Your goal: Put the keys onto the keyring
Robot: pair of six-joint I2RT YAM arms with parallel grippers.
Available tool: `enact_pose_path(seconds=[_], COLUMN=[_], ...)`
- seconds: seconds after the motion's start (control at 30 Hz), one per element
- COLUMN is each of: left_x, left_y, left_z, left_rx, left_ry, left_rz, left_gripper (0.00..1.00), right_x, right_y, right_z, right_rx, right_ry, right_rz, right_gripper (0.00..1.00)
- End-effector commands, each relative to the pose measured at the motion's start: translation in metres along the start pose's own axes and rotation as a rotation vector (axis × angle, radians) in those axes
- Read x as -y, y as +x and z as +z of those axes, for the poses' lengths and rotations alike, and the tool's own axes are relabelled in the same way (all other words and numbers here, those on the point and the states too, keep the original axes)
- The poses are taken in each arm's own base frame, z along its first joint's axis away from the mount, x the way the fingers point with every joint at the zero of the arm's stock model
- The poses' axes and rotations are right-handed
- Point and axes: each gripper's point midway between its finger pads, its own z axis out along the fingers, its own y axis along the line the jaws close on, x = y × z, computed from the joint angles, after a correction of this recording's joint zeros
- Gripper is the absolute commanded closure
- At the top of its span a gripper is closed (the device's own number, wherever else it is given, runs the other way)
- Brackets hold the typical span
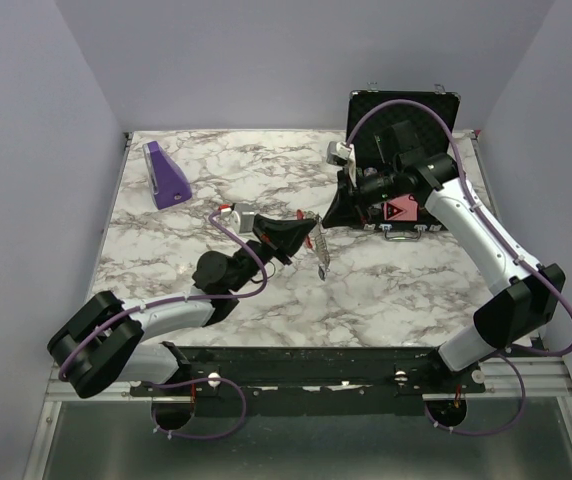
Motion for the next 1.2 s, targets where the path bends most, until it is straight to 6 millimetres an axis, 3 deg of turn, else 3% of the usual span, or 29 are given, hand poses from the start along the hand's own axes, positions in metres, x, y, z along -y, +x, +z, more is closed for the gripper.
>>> enact_pose_path(seconds=[0.0,0.07,0.2,0.23,0.37,0.47,0.63,0.8,0.97,1.1,1.17], left_x=[0.026,0.024,0.015,0.011,-0.004,-0.028,-0.080,-0.135,-0.184,-0.219,-0.235], left_y=[-0.043,-0.043,-0.043,-0.044,-0.041,-0.032,-0.026,-0.039,-0.048,-0.030,-0.013], left_z=[0.000,-0.001,-0.004,-0.004,-0.007,-0.006,-0.001,0.041,0.107,0.152,0.163], left_rx=[0.156,0.150,0.132,0.127,0.061,-0.040,-0.176,-0.243,-0.224,-0.201,-0.208], left_ry=[0.087,0.074,0.023,0.007,-0.066,-0.143,-0.235,-0.313,-0.358,-0.378,-0.405], left_rz=[0.032,0.043,0.077,0.085,0.106,0.080,0.021,0.000,-0.047,-0.181,-0.236], left_gripper=[1.00,1.00,1.00,1.00,1.00,1.00,1.00,1.00,1.00,1.00,1.00], right_x=[0.007,0.006,-0.005,-0.008,-0.014,-0.012,-0.009,-0.006,0.010,0.017,0.020], right_y=[-0.016,-0.015,-0.005,-0.003,-0.002,0.005,0.038,0.054,0.074,0.080,0.086], right_z=[-0.010,-0.011,-0.014,-0.016,-0.027,-0.034,-0.029,-0.027,-0.045,-0.063,-0.071], right_rx=[0.024,0.024,-0.003,-0.014,-0.021,-0.031,-0.071,-0.011,-0.004,0.047,0.056], right_ry=[0.053,0.052,0.025,0.023,0.037,0.059,0.081,0.155,0.275,0.333,0.365], right_rz=[-0.035,-0.030,-0.067,-0.071,-0.116,-0.109,-0.033,0.013,0.031,0.054,0.061], right_gripper=[0.84,0.80,0.46,0.42,0.36,0.36,0.35,0.34,0.34,0.34,0.33])
